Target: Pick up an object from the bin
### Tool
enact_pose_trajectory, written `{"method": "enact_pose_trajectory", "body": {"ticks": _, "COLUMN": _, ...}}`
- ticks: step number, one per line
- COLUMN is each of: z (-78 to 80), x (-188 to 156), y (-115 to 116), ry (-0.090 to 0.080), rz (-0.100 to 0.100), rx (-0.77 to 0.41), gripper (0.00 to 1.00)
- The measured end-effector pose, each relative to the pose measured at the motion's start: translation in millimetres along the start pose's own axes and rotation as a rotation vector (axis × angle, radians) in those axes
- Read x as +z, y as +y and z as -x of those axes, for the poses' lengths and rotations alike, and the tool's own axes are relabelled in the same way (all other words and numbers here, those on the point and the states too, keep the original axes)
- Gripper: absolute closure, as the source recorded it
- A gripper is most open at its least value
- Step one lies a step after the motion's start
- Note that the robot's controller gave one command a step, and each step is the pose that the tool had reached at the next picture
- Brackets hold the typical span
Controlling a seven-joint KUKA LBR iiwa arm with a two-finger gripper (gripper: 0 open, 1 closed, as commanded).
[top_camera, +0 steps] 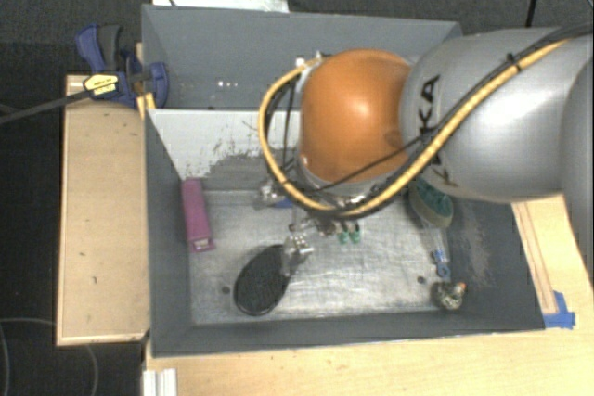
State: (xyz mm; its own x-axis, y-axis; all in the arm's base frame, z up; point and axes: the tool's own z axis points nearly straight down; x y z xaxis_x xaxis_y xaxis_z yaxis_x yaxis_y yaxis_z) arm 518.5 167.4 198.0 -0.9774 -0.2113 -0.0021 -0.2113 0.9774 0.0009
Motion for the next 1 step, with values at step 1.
{"method": "enact_pose_trajectory", "body": {"ticks": 1, "z": -16.9, "x": 121.3, "y": 18.2, "ry": 0.006, "rz": 0.001, "rx": -0.523, "gripper": 0.0}}
